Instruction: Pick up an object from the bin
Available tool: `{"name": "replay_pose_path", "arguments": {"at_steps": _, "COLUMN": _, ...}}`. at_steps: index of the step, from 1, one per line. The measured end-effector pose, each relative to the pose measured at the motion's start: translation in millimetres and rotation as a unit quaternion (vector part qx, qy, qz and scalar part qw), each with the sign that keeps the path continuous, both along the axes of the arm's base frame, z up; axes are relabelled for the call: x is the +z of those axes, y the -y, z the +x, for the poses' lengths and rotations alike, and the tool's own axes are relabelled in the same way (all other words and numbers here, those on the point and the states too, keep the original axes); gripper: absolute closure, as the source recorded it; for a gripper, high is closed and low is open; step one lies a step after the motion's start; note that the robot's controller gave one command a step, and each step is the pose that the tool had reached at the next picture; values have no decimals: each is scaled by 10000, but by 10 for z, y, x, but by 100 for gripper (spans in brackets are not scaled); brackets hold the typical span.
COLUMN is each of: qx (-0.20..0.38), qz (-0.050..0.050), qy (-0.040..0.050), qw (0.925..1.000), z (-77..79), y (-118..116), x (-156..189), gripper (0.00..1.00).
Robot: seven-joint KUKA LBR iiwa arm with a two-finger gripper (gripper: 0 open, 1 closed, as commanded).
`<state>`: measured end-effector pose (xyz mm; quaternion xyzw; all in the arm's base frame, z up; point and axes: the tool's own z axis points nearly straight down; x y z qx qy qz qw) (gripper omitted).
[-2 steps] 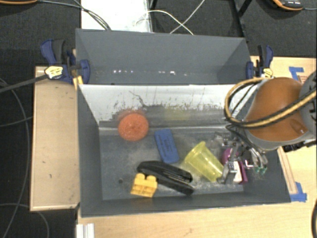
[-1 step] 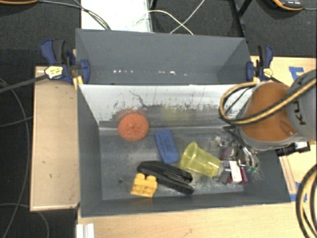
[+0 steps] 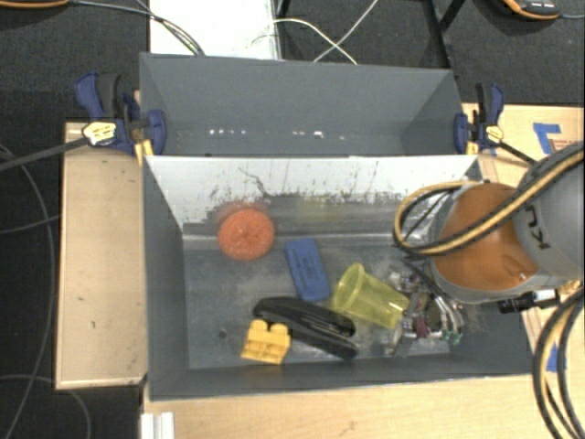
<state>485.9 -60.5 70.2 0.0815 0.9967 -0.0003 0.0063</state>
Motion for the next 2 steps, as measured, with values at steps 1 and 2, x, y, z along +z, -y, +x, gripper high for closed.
{"name": "replay_pose_path", "arguments": {"at_steps": 1, "qx": -590, "qz": 17, "qy": -24, "qw": 9983, "z": 322, "y": 5, "x": 3, "gripper": 100}}
{"name": "replay_pose_path", "arguments": {"at_steps": 2, "qx": -586, "qz": 16, "qy": -27, "qw": 9983, "z": 320, "y": 7, "x": 2, "gripper": 100}}
